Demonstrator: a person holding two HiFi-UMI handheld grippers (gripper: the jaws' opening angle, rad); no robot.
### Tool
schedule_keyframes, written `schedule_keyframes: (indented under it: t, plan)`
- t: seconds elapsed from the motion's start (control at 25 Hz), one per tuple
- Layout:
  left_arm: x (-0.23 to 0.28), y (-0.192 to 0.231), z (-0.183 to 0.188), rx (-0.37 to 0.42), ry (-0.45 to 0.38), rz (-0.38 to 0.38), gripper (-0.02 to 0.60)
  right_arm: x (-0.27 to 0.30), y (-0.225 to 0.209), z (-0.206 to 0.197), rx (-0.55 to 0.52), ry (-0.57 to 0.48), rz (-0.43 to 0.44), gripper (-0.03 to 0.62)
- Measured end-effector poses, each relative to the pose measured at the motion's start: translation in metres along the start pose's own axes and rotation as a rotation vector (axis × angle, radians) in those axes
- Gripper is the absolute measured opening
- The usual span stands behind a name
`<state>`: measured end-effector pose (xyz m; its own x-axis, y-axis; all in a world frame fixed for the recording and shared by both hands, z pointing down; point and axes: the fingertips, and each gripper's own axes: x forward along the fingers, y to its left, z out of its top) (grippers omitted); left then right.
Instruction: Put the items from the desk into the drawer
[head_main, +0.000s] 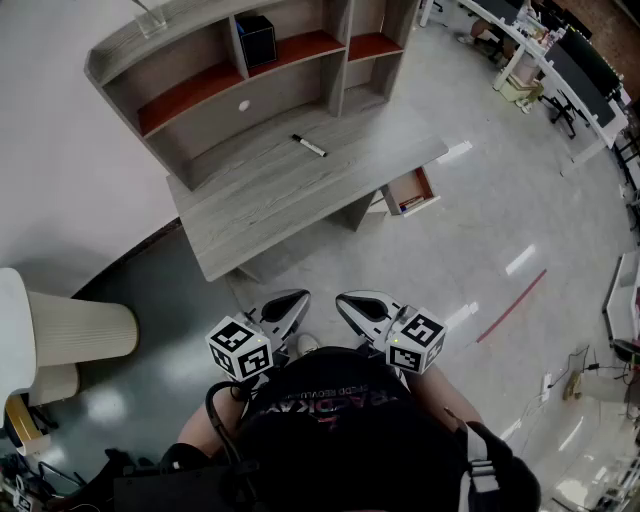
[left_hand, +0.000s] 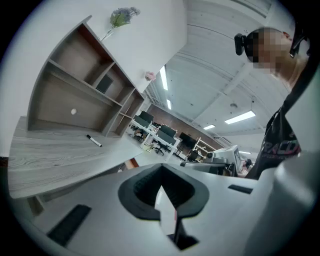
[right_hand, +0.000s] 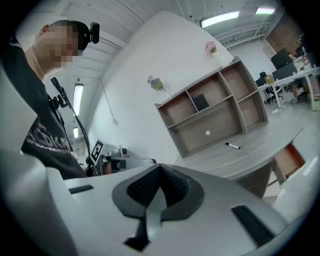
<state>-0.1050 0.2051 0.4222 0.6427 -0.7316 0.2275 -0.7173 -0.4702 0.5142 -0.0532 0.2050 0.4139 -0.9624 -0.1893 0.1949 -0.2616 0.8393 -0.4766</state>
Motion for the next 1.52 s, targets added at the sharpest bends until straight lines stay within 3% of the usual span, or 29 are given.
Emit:
schedule_keyframes:
  t: [0.92,1.32,1.52]
  plan:
    - [0.005,-0.010,-0.003,0.016,0.005,0.004,0.009,-0.013,-0.004,0.003,-0.005,-0.034,-0.011,0.012]
    - [0.001,-0.005,0.012,0.100,-0.003,0.004,0.009,-0.009,-0.012,0.020,-0.008,-0.078,-0.062,0.012]
    - [0.000,0.001,0.016,0.098,-0.011,0.014,0.009,0.000,-0.015,0.026,-0.016,-0.080,-0.057,0.012]
